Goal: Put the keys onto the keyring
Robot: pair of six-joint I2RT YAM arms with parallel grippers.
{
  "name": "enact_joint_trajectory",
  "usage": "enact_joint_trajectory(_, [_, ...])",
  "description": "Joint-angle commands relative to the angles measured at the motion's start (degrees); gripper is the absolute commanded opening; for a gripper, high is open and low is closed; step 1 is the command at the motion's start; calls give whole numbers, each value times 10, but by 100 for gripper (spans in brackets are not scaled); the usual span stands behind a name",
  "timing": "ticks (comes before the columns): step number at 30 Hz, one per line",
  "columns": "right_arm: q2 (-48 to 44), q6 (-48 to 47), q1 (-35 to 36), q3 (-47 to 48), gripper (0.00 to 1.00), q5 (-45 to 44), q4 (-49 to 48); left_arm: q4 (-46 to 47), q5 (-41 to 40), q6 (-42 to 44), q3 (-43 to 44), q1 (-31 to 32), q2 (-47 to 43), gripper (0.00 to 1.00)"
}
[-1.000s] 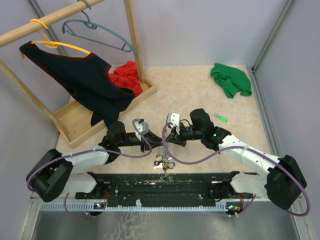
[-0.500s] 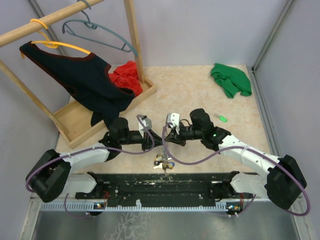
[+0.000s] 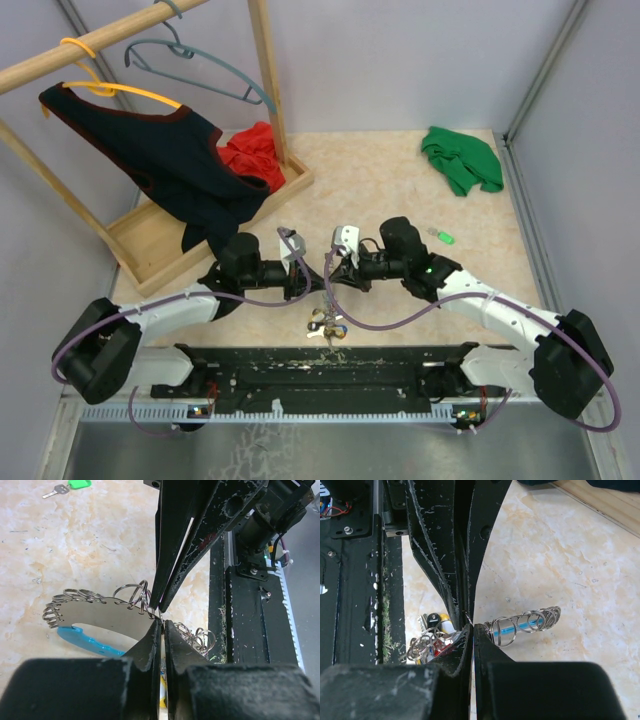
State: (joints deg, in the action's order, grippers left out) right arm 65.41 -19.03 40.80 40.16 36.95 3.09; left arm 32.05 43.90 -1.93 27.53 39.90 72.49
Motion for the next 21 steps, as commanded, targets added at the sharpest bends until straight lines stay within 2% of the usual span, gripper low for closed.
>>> enact_joint_trajectory(1, [-18,-3,5,9,0,9,-38,-13,-1,4,19,4,-3,4])
enact_joint_trajectory(3, [-19,-4,5,7,0,7,-37,-18,0,8,21,4,-3,0])
enact_joint_trajectory(9, [-38,7,5,-2,1,-7,-49,-48,-19,49,22,3,-24,0])
enact_joint_trajectory(14, [-56,21,5,-6,19,-29,-51,-22,-28,69,1,4,-36,0])
enact_joint_trajectory(21, [-84,53,5,-22,28,-97,-57,30,-43,95,-23,4,-38,0])
